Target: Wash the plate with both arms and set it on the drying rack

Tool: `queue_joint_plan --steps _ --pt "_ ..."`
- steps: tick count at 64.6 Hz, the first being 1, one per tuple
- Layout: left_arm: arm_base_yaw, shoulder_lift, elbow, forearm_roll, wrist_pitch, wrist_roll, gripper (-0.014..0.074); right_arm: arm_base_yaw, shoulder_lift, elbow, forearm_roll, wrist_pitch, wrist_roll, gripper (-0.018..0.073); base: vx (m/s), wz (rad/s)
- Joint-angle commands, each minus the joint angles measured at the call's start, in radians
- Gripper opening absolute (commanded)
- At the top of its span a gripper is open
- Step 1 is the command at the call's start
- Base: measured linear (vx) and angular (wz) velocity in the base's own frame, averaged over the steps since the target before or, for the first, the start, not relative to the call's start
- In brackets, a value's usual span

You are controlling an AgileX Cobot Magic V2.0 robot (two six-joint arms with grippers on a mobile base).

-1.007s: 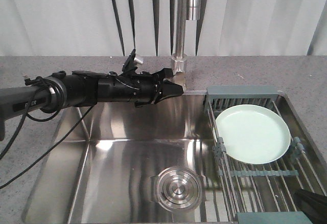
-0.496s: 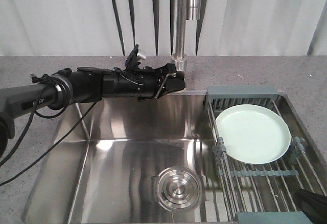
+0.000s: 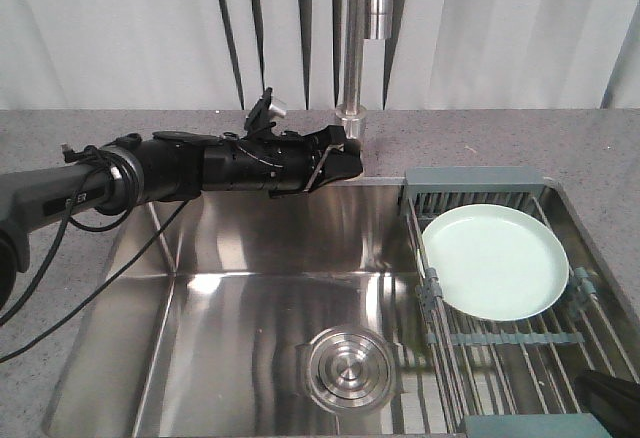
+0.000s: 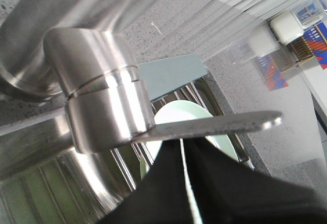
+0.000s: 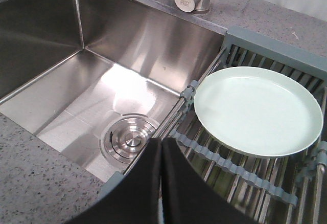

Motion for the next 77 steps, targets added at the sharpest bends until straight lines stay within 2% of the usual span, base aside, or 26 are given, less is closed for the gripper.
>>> queue_joint_plan --steps 1,54,63,72,77 --pt "0.002 -0.061 -0.036 -0.118 -0.046 -0.005 -0.0007 -0.003 0.007 -0.028 0.017 -0.067 -0.009 -0.0004 0.0 0.0" --pt "0.005 -0.061 -0.128 -0.118 -0.097 -0.005 -0.0007 -0.003 0.007 -0.028 0.017 -0.073 -0.009 -0.0004 0.0 0.0" --pt "0.005 -0.061 -0.128 -0.118 -0.005 -0.005 -0.0007 -0.003 0.007 -0.028 0.017 -0.073 -0.009 -0.0004 0.0 0.0" --pt "0.005 -0.061 -0.128 -0.101 0.171 -0.007 -0.0007 -0.003 0.007 -0.028 0.017 -0.074 -0.009 -0.0004 0.0 0.0" --pt "0.005 -0.061 -0.128 -0.069 0.251 -0.054 -0.0007 -0.003 0.007 -0.028 0.017 -0.081 -0.009 -0.0004 0.0 0.0"
